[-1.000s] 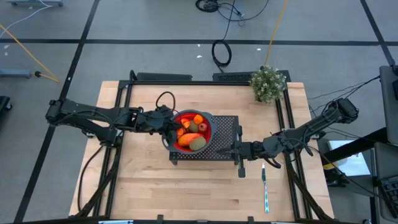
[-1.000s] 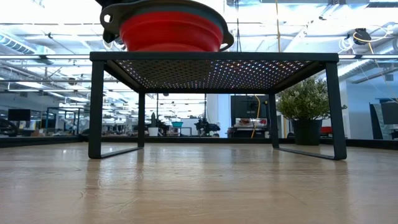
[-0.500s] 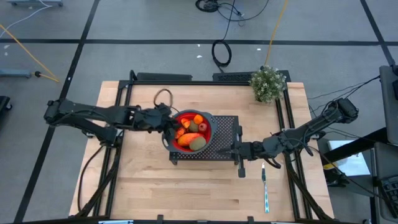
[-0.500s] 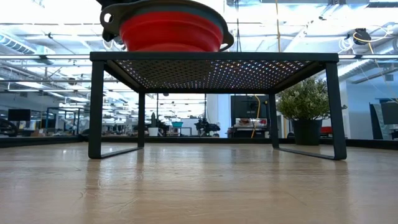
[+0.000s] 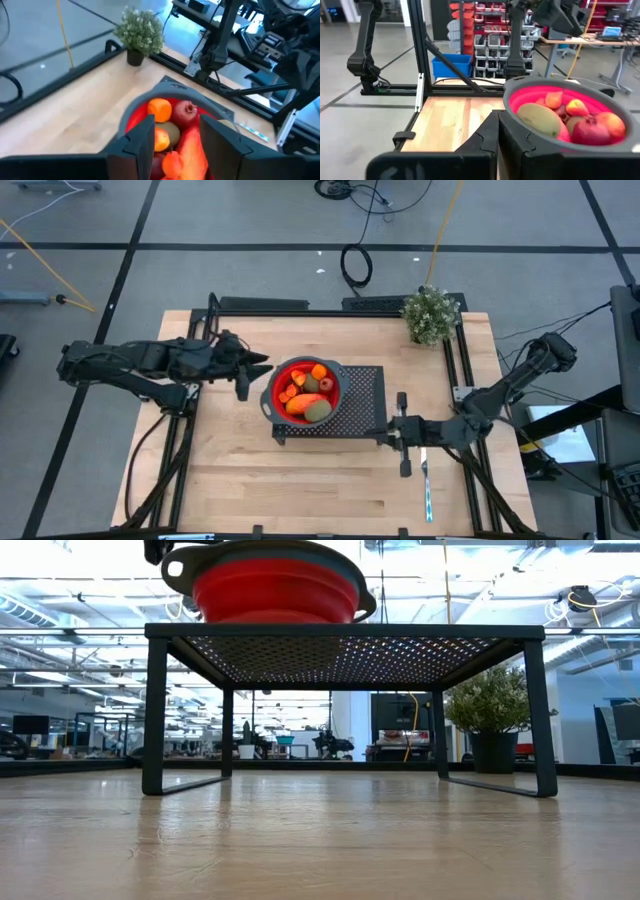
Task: Pick & Place Fruit
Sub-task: Put the blue and white patterned knife on the shelf
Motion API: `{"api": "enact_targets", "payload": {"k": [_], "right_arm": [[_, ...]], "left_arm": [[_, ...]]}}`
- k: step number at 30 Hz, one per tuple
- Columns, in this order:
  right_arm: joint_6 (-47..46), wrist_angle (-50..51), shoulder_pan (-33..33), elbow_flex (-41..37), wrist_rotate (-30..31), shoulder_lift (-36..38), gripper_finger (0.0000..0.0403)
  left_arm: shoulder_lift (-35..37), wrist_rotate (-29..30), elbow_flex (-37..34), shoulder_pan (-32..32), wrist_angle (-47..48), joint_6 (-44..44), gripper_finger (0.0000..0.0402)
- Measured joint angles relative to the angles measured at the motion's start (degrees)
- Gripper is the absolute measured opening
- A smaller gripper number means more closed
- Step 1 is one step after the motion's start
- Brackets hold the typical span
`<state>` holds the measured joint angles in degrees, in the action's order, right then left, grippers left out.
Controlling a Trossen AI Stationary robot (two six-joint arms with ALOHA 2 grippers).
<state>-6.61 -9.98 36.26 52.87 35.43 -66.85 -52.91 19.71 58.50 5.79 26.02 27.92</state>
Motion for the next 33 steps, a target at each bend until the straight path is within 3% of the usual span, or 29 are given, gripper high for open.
{"api": "enact_targets", "payload": {"k": [5, 9, 13, 19, 28, 33], "right_arm": [[-2.35, 1.83, 3.56, 0.01, 5.24, 1.22, 0.0000], [-2.44, 2.34, 5.76, 0.01, 7.91, 1.53, 0.0000], [-4.33, 4.83, 7.23, -0.01, 8.28, 1.51, 0.0000], [-6.87, 6.87, 7.75, 0.01, 8.20, 1.51, 0.0000], [-12.81, 11.45, 8.11, 0.00, 7.87, 3.40, 0.0000], [-16.94, 14.47, 9.25, 0.01, 7.82, 4.50, 0.0000]], "left_arm": [[1.88, 1.35, 0.00, 0.31, 1.12, -4.50, 0.0128], [2.52, -0.75, 0.00, 0.64, 1.80, -5.97, 0.0105], [2.45, -4.83, -0.02, 2.11, 1.11, -9.34, 0.0084], [2.57, -3.19, -0.87, 5.54, -0.06, -10.03, 0.0051], [9.93, -3.25, -13.62, 9.10, -12.98, -11.76, 0.0004], [17.19, -5.59, -19.04, 9.15, -12.88, -12.06, 0.0014]]}}
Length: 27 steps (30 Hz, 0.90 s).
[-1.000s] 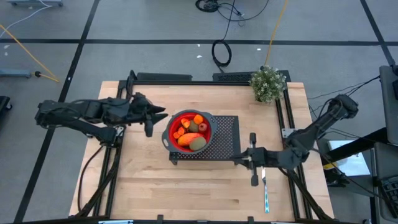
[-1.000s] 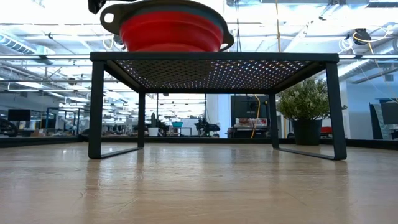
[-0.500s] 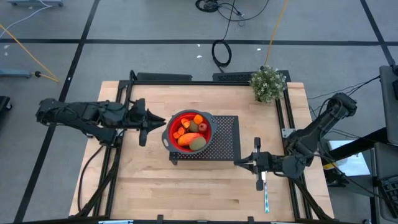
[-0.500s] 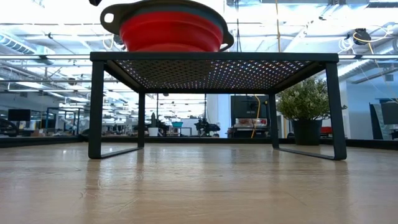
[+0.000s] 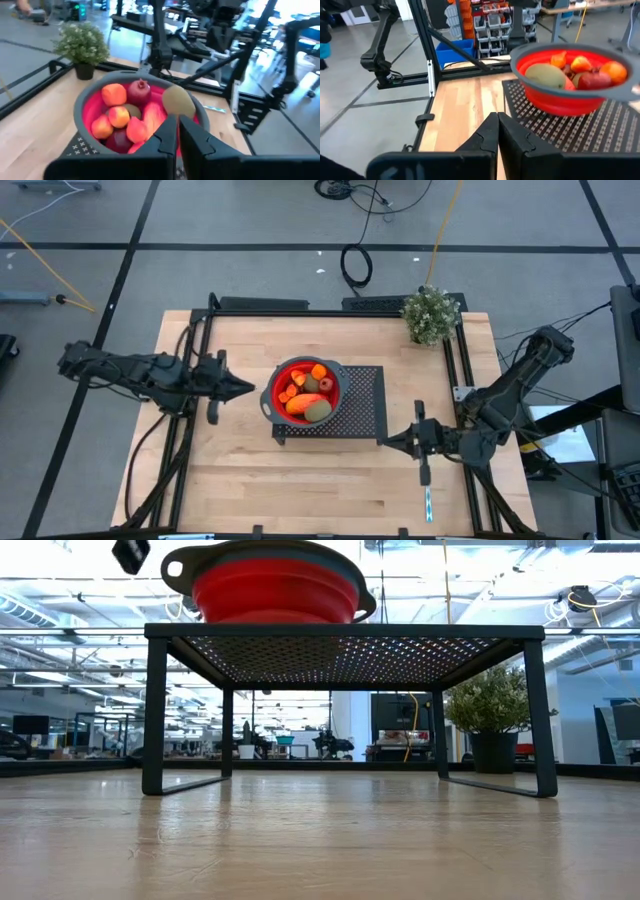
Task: Pick & Place Fruit
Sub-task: Put the blue and white patterned knife on the shelf
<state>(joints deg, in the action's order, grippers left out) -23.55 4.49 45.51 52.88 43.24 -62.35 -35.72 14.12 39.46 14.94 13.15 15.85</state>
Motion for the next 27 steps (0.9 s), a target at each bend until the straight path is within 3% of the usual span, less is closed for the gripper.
{"api": "enact_targets", "payload": {"k": [10, 21, 27], "right_arm": [[-18.89, 12.62, 1.93, 0.00, -2.48, 0.25, 0.0000], [-47.67, 37.38, 1.87, 4.51, -21.04, 0.20, 0.0000], [-58.17, 41.50, 1.87, 4.85, -31.54, -0.12, 0.0000]], "left_arm": [[12.35, -1.15, -9.94, 0.00, -0.09, -1.17, 0.0005], [23.44, -2.16, -18.46, 0.00, -0.20, -1.13, 0.0002], [27.03, -2.30, -22.00, 0.00, -0.11, -0.84, 0.0010]]}}
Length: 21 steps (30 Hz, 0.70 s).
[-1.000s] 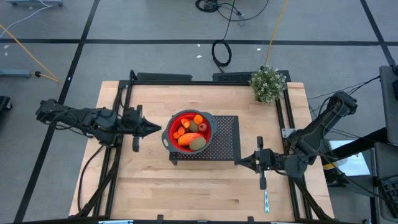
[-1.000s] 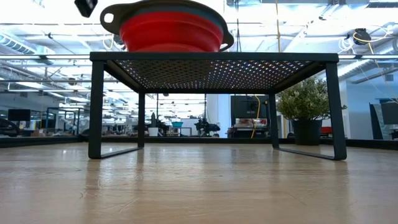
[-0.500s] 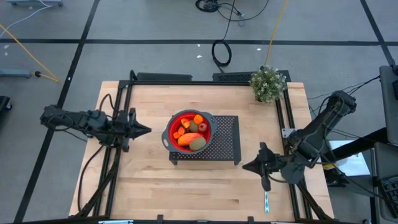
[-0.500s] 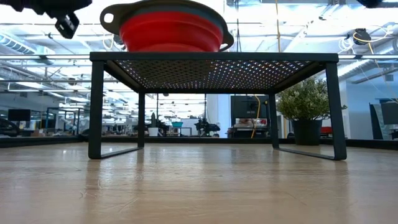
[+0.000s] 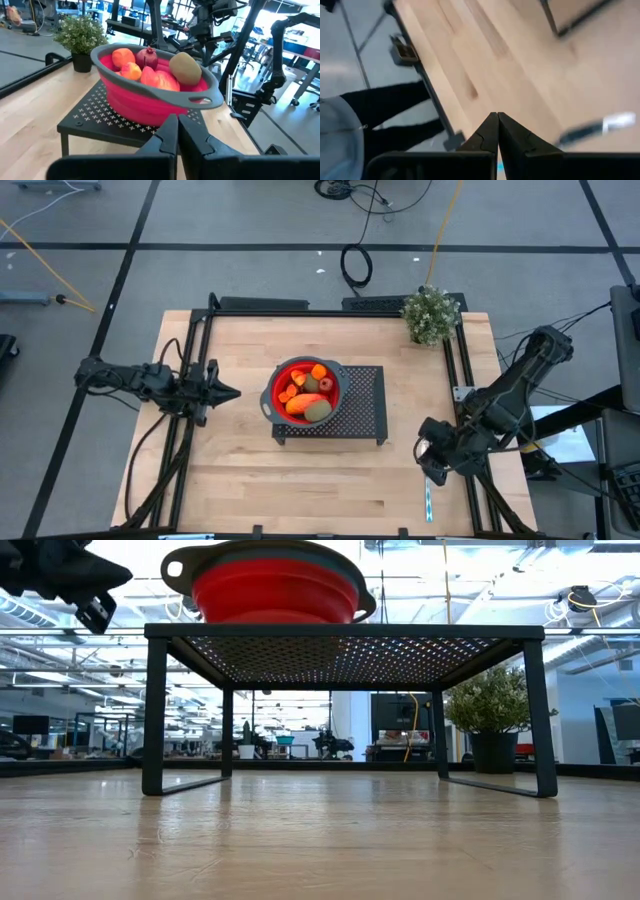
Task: Pick & Place Fruit
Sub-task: Put the blue and white patterned knife on the shelf
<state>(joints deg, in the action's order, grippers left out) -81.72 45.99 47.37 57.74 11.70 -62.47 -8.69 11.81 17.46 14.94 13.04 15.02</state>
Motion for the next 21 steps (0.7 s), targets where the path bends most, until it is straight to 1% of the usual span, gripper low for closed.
{"api": "enact_targets", "payload": {"k": [4, 10, 14, 18, 21], "right_arm": [[-7.00, 2.67, 0.00, 0.00, -5.59, -1.26, 0.0000], [-16.70, 4.45, 0.00, 0.00, -9.52, -3.63, 0.0000], [-22.17, 4.43, 0.02, 0.00, -12.87, -5.11, 0.0000], [-27.20, 4.17, 0.45, 0.00, -14.97, -6.62, 0.0000], [-30.60, 2.06, 1.04, 0.04, -14.94, -7.86, 0.0000]], "left_arm": [[1.88, 0.01, -1.42, 0.00, -0.07, -1.17, 0.0002], [3.91, 0.00, -2.58, -0.02, 0.28, -3.65, 0.0016], [4.77, 0.02, -2.89, 0.00, 0.63, -4.86, 0.0011], [5.16, 0.02, -2.89, 0.00, 1.93, -4.84, 0.0002], [5.16, 0.02, -2.89, 0.00, 2.12, -4.84, 0.0011]]}}
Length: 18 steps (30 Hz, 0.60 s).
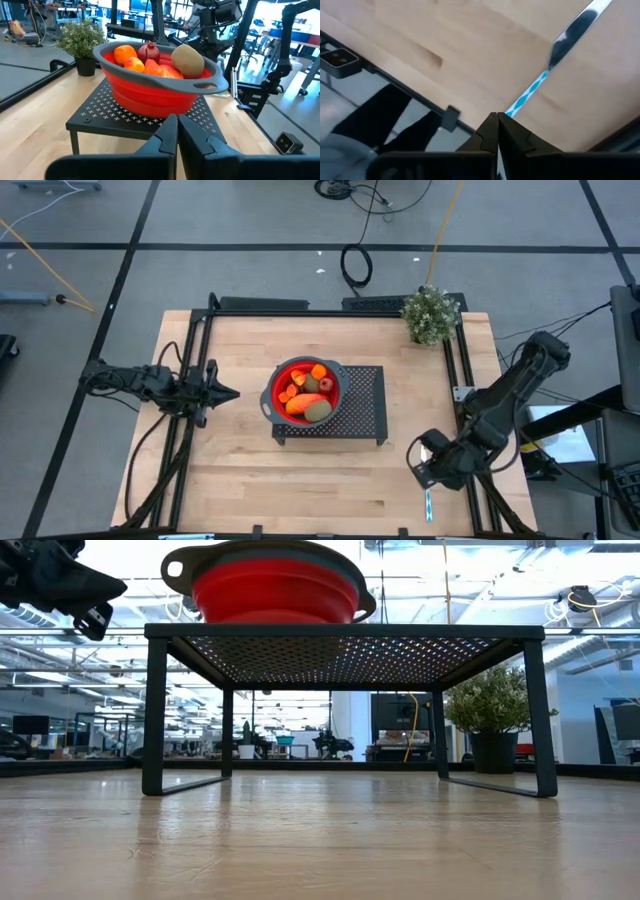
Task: Pick & Place Fruit
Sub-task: Put the blue and white patterned knife on the shelf
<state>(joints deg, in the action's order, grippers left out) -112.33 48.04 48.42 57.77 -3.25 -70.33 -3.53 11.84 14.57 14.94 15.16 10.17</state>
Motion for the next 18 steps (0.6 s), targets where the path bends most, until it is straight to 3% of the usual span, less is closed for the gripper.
{"api": "enact_targets", "payload": {"k": [11, 18], "right_arm": [[-12.39, -4.52, 4.03, 0.03, -0.03, -7.20, 0.0000], [-16.96, -3.80, 4.58, 0.01, 0.00, -9.43, 0.0000]], "left_arm": [[-0.02, 0.04, 0.00, -0.07, 0.24, -0.94, 0.0002], [-0.02, 0.04, 0.00, -0.07, 0.15, -0.62, 0.0020]]}}
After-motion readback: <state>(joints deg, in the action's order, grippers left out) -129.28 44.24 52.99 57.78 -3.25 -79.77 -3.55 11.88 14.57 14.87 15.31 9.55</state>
